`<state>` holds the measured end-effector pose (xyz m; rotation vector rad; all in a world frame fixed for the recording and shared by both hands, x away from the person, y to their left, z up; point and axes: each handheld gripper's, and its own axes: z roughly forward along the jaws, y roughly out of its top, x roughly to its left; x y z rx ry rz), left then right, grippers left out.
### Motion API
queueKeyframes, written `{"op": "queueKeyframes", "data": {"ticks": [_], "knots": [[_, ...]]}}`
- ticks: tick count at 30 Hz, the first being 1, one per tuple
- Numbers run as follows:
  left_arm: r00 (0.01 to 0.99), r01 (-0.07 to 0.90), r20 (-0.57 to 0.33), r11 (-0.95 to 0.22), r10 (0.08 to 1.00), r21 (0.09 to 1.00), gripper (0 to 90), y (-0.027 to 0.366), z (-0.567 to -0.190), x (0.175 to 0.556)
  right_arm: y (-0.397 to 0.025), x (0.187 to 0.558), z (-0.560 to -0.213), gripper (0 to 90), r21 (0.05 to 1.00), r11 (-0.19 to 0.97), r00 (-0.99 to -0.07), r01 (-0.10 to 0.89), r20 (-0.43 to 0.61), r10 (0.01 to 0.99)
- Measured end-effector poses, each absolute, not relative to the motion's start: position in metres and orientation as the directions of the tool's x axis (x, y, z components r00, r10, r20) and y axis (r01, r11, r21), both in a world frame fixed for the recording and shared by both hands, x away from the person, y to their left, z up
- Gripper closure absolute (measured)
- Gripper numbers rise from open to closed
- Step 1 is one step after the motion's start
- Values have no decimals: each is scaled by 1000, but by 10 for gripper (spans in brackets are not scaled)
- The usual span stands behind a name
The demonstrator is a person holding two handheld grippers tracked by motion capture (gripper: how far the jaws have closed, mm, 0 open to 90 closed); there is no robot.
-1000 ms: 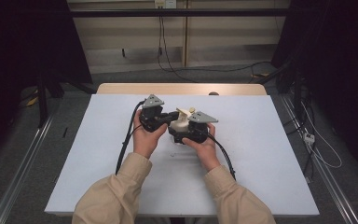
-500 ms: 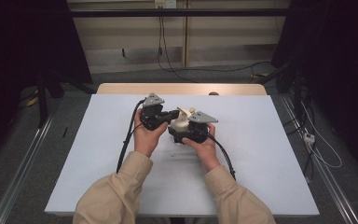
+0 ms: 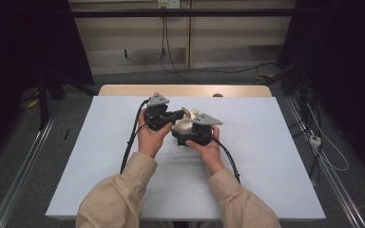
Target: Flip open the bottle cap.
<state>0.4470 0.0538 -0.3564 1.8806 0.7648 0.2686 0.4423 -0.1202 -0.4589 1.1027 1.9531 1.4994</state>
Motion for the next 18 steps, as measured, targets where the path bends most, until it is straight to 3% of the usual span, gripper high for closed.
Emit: {"op": "queueKeyframes", "data": {"ticks": [18], "knots": [[767,390,-158,-256,622,885,898,50,-358,453,-120,442,-459,60,941,96,-586,325,120,802]]}}
